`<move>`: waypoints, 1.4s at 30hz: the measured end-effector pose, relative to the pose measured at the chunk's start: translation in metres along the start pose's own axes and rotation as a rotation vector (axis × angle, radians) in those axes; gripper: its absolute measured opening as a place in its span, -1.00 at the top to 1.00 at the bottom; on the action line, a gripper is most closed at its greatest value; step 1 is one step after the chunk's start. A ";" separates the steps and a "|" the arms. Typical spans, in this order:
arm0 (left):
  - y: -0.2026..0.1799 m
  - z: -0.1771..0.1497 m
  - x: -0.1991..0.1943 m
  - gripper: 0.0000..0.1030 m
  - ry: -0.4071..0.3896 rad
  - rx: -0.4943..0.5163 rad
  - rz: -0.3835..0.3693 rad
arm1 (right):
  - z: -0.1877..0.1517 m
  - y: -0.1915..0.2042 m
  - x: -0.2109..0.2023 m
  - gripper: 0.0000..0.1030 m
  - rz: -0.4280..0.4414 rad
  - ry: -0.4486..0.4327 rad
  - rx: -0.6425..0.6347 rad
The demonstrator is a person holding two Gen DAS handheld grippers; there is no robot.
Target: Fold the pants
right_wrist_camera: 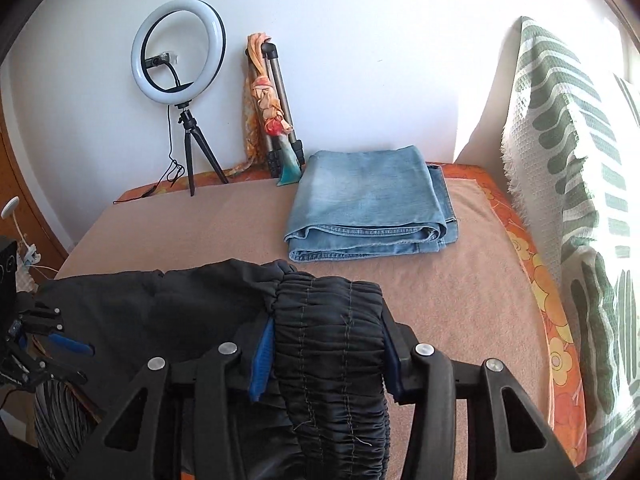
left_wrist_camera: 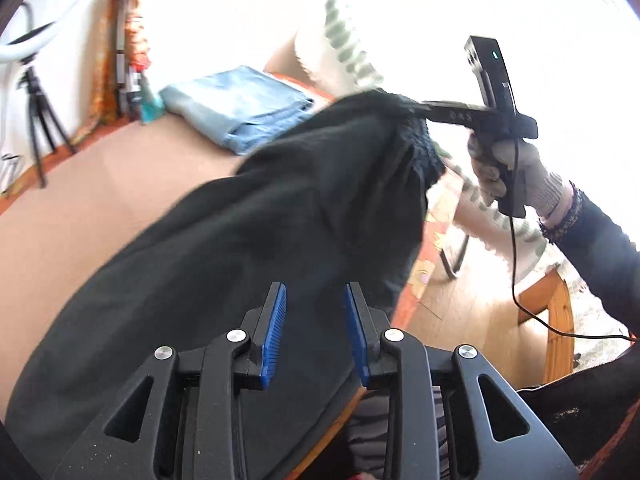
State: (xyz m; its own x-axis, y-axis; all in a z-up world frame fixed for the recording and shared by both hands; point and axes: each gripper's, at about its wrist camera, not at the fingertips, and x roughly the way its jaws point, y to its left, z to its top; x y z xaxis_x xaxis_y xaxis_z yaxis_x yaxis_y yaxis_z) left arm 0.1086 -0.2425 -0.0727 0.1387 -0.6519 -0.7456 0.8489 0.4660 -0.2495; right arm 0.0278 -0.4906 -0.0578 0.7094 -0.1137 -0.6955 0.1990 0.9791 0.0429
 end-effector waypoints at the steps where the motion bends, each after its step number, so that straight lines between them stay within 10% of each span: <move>1: 0.018 -0.009 -0.015 0.45 -0.010 -0.039 0.039 | -0.002 0.000 0.007 0.10 -0.010 0.015 0.009; 8: 0.112 -0.094 -0.062 0.45 0.066 -0.296 0.230 | -0.049 -0.019 0.076 -0.05 -0.036 0.280 0.023; 17: 0.161 -0.180 -0.088 0.45 0.093 -0.495 0.347 | 0.011 0.021 0.037 -0.53 -0.147 0.097 -0.117; 22: 0.178 -0.200 -0.097 0.45 0.085 -0.535 0.378 | 0.045 0.066 0.079 -0.51 0.090 0.153 -0.123; 36: 0.181 -0.214 -0.106 0.45 0.031 -0.544 0.390 | 0.016 0.160 0.249 -0.19 0.573 0.648 -0.072; 42: 0.185 -0.216 -0.108 0.45 0.008 -0.564 0.374 | 0.005 0.187 0.246 0.85 0.672 0.624 -0.055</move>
State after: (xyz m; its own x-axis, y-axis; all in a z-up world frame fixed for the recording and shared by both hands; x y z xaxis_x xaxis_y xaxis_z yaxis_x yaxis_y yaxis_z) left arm 0.1407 0.0432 -0.1715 0.3655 -0.3826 -0.8486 0.3480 0.9017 -0.2566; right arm 0.2425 -0.3361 -0.2170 0.1676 0.5784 -0.7984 -0.1671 0.8148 0.5552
